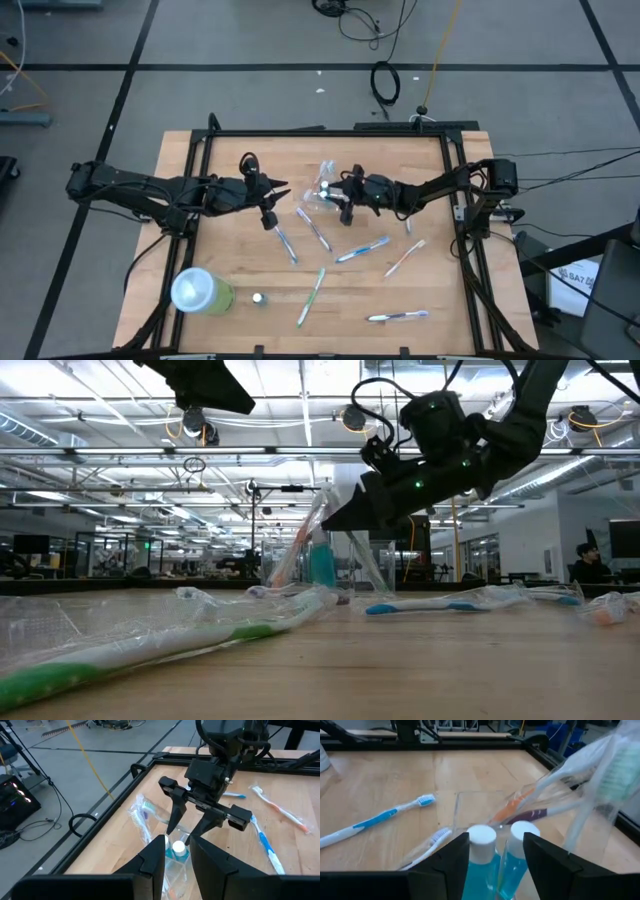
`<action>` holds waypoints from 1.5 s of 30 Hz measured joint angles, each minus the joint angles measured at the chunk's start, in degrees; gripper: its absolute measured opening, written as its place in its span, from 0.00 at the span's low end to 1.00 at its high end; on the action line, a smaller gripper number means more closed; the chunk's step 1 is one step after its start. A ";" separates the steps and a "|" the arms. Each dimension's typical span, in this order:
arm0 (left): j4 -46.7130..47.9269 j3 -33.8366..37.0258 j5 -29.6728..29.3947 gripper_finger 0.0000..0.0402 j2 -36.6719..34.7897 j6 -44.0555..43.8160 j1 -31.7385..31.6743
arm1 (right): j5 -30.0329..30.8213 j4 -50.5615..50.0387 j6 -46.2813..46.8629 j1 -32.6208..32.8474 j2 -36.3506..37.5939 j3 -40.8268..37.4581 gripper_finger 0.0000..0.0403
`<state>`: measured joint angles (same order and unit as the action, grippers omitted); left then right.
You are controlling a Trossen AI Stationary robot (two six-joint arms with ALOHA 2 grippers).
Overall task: Pick & Place toothbrushing station
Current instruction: Put the middle blue toothbrush into the transparent organizer
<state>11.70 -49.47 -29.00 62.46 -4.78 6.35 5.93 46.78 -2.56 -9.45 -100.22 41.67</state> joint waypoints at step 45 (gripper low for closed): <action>1.82 0.00 5.21 0.24 0.31 -1.44 1.43 | 0.92 -53.37 13.09 20.48 28.89 -4.28 0.43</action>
<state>13.52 -49.47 -23.79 62.76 -6.22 7.78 6.86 -6.59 10.53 11.03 -71.33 37.39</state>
